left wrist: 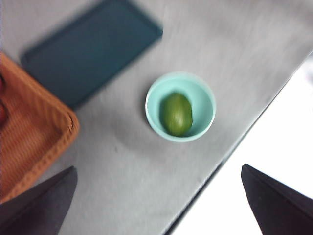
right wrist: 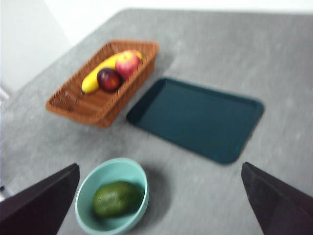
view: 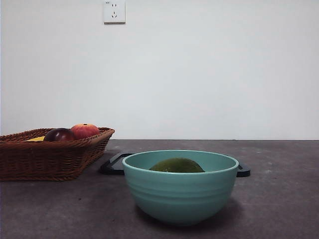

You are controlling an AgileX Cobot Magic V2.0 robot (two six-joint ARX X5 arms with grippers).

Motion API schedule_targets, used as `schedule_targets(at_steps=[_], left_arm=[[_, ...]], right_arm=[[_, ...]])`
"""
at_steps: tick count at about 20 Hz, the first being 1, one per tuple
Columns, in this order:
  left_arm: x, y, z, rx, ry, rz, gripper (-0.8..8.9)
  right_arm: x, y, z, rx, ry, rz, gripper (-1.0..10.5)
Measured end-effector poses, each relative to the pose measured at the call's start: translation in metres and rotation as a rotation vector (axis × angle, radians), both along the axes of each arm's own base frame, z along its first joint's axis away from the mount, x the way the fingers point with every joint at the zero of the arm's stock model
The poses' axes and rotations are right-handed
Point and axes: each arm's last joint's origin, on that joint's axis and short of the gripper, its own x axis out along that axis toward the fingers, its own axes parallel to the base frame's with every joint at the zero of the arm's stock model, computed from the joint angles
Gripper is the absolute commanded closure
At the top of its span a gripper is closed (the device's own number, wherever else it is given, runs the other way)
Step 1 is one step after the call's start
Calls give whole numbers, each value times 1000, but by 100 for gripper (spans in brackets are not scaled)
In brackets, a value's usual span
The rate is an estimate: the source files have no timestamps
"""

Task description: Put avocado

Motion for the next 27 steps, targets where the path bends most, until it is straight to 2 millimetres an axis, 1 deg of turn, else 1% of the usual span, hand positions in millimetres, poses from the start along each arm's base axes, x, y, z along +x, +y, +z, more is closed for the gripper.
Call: schedule_targets(at_steps=[3,5,7,8,12,15,17,21,24,27], left_arm=[[-25,33,-10,-121,-99,-4,252],[-36,48,-23,-168,-135,-3,252],[-41,53,-36,-163,-131,-3,252],[-41,54,-39,-159,-128,-3,252],[-41,54,-39,-167,-134,-3,252],[-41,54,-39,-167,-134,-3,252],[-41,54,-39,-167,-134,-3,252],[-41,54,-39,-167,-134,-3,252],[-41,54,-39,-167,-134,-2,252],[-41,54,-39,-167,-134,-3,252]], right_arm=[[-1,0,-2,-2,28,0,313],[-1,0,-2,-2,28,0,313],[-1,0,-2,-2,28,0,313],[-1,0,-2,-2,29,0,313],[6,4,-5,11,80,24,312],[23,16,-10,11,143,67,312],[36,29,-15,-13,190,86,312],[56,65,-21,-107,260,129,313],[72,96,-36,-218,348,143,315],[84,122,-53,-338,439,158,319]])
